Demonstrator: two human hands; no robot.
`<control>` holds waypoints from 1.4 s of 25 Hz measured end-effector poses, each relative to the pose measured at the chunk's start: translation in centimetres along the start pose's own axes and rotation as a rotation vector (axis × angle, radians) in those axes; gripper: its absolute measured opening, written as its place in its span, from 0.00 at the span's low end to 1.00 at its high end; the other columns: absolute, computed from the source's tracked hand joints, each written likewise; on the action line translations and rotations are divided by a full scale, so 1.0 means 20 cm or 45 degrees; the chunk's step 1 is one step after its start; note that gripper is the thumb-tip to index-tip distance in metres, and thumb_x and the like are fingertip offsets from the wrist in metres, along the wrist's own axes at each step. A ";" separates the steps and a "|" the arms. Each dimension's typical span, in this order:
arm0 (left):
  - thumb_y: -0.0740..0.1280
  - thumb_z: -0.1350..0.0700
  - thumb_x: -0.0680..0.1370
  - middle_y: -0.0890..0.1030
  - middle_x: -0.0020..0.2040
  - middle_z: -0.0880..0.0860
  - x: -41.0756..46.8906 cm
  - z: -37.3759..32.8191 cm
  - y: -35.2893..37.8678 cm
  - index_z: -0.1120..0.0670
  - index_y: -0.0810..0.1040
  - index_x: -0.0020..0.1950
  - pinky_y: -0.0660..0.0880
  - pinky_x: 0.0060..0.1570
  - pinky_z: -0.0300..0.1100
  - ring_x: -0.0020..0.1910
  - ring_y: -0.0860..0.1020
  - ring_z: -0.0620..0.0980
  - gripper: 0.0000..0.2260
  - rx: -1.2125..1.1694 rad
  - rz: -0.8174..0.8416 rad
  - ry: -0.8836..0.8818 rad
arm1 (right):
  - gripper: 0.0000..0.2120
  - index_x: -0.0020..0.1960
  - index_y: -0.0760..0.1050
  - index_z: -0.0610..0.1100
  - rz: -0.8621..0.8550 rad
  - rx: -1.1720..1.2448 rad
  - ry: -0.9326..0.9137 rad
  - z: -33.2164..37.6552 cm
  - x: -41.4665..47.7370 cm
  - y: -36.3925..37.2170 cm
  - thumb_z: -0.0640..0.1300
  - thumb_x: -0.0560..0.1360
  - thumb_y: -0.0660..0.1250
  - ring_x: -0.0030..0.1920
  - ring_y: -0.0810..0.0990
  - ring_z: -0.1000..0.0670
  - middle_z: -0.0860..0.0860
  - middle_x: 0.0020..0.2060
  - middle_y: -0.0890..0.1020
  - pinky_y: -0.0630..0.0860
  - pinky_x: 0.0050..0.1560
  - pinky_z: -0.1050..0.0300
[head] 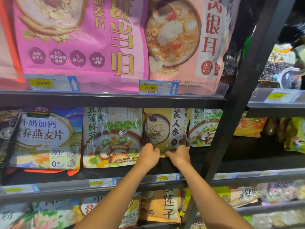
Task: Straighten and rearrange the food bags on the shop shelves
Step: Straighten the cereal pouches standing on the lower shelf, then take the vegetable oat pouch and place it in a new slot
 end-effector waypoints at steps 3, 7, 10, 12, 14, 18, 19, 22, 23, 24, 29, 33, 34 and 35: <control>0.63 0.49 0.83 0.75 0.61 0.58 -0.06 0.00 -0.03 0.57 0.73 0.61 0.75 0.56 0.49 0.59 0.77 0.58 0.13 0.055 0.039 0.102 | 0.42 0.80 0.57 0.42 0.047 -0.026 -0.041 0.00 -0.06 -0.02 0.50 0.75 0.76 0.70 0.72 0.39 0.42 0.74 0.61 0.74 0.70 0.48; 0.65 0.52 0.83 0.71 0.66 0.53 -0.16 0.05 -0.11 0.52 0.67 0.77 0.75 0.60 0.47 0.65 0.76 0.55 0.22 0.160 0.017 0.415 | 0.36 0.76 0.62 0.41 0.079 -0.081 -0.197 0.00 -0.20 -0.05 0.54 0.76 0.74 0.74 0.68 0.40 0.43 0.75 0.62 0.72 0.71 0.47; 0.64 0.51 0.83 0.66 0.77 0.53 -0.25 0.10 -0.15 0.47 0.64 0.80 0.71 0.71 0.50 0.77 0.66 0.55 0.25 0.351 0.038 0.612 | 0.44 0.83 0.55 0.44 0.105 -0.087 -0.347 0.01 -0.36 -0.09 0.56 0.76 0.73 0.81 0.56 0.45 0.47 0.81 0.55 0.62 0.79 0.49; 0.64 0.47 0.84 0.58 0.83 0.52 -0.30 0.14 -0.18 0.47 0.60 0.82 0.64 0.77 0.52 0.82 0.57 0.54 0.28 0.490 -0.003 0.662 | 0.45 0.83 0.54 0.48 0.108 -0.119 -0.468 0.02 -0.45 -0.11 0.58 0.75 0.72 0.82 0.53 0.48 0.50 0.82 0.54 0.59 0.79 0.50; 0.63 0.42 0.83 0.55 0.85 0.51 -0.35 0.18 -0.20 0.46 0.57 0.84 0.58 0.80 0.53 0.84 0.51 0.54 0.31 0.601 -0.074 0.713 | 0.44 0.83 0.53 0.50 0.124 -0.193 -0.586 0.03 -0.54 -0.14 0.60 0.75 0.71 0.82 0.52 0.49 0.53 0.82 0.53 0.60 0.79 0.49; 0.62 0.37 0.81 0.51 0.86 0.51 -0.44 0.26 -0.24 0.45 0.55 0.84 0.54 0.82 0.57 0.85 0.46 0.54 0.34 0.725 -0.171 0.745 | 0.41 0.83 0.55 0.53 0.117 -0.264 -0.783 0.01 -0.68 -0.25 0.61 0.76 0.69 0.82 0.51 0.53 0.57 0.82 0.52 0.62 0.79 0.49; 0.62 0.36 0.81 0.51 0.86 0.50 -0.46 0.27 -0.24 0.45 0.54 0.84 0.55 0.81 0.58 0.85 0.46 0.54 0.35 0.752 -0.185 0.739 | 0.40 0.82 0.56 0.54 0.114 -0.254 -0.814 0.00 -0.72 -0.28 0.61 0.76 0.69 0.82 0.52 0.54 0.58 0.82 0.53 0.62 0.79 0.50; 0.59 0.34 0.82 0.49 0.86 0.50 -0.58 0.25 -0.20 0.44 0.51 0.85 0.53 0.82 0.57 0.85 0.45 0.53 0.35 0.807 -0.202 0.710 | 0.35 0.80 0.61 0.55 0.101 -0.206 -0.882 -0.08 -0.84 -0.39 0.60 0.78 0.68 0.80 0.55 0.57 0.59 0.80 0.57 0.62 0.77 0.54; 0.59 0.34 0.82 0.48 0.86 0.49 -0.63 0.23 -0.17 0.43 0.50 0.85 0.51 0.82 0.55 0.85 0.45 0.53 0.35 0.814 -0.207 0.706 | 0.33 0.79 0.63 0.55 0.089 -0.196 -0.901 -0.13 -0.89 -0.44 0.59 0.78 0.68 0.80 0.57 0.57 0.60 0.79 0.59 0.63 0.77 0.55; 0.58 0.34 0.82 0.48 0.86 0.49 -0.69 0.20 -0.13 0.44 0.50 0.85 0.50 0.82 0.54 0.85 0.45 0.53 0.35 0.818 -0.220 0.715 | 0.31 0.78 0.65 0.55 0.072 -0.188 -0.918 -0.18 -0.93 -0.50 0.58 0.78 0.68 0.79 0.59 0.57 0.60 0.78 0.61 0.64 0.76 0.55; 0.59 0.34 0.82 0.50 0.86 0.49 -1.02 0.03 0.14 0.44 0.53 0.85 0.52 0.82 0.56 0.85 0.47 0.53 0.34 0.782 -0.190 0.727 | 0.27 0.74 0.69 0.56 -0.020 -0.180 -0.916 -0.53 -1.08 -0.82 0.57 0.76 0.69 0.76 0.63 0.58 0.60 0.74 0.65 0.66 0.74 0.56; 0.59 0.34 0.82 0.51 0.86 0.48 -1.27 -0.17 0.37 0.44 0.53 0.84 0.54 0.82 0.56 0.85 0.48 0.53 0.34 0.771 -0.203 0.721 | 0.27 0.73 0.71 0.54 -0.085 -0.191 -0.870 -0.80 -1.16 -1.07 0.57 0.76 0.68 0.76 0.63 0.57 0.59 0.74 0.66 0.65 0.74 0.56; 0.59 0.35 0.82 0.51 0.86 0.48 -1.32 -0.23 0.42 0.44 0.52 0.85 0.53 0.82 0.55 0.85 0.48 0.52 0.34 0.748 -0.201 0.724 | 0.27 0.73 0.70 0.53 -0.089 -0.192 -0.860 -0.85 -1.17 -1.13 0.58 0.77 0.68 0.76 0.63 0.57 0.59 0.74 0.66 0.65 0.74 0.56; 0.60 0.35 0.82 0.51 0.86 0.48 -1.35 -0.28 0.47 0.44 0.52 0.85 0.54 0.82 0.54 0.85 0.47 0.52 0.34 0.720 -0.196 0.731 | 0.27 0.73 0.71 0.53 -0.088 -0.189 -0.848 -0.90 -1.18 -1.17 0.58 0.77 0.68 0.76 0.63 0.57 0.59 0.74 0.66 0.65 0.74 0.55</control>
Point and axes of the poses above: each hand's wrist, its own x-axis towards the middle knuckle, its own y-axis out of the palm, z = x × y, the point moved 4 cm from there along x, towards the middle knuckle
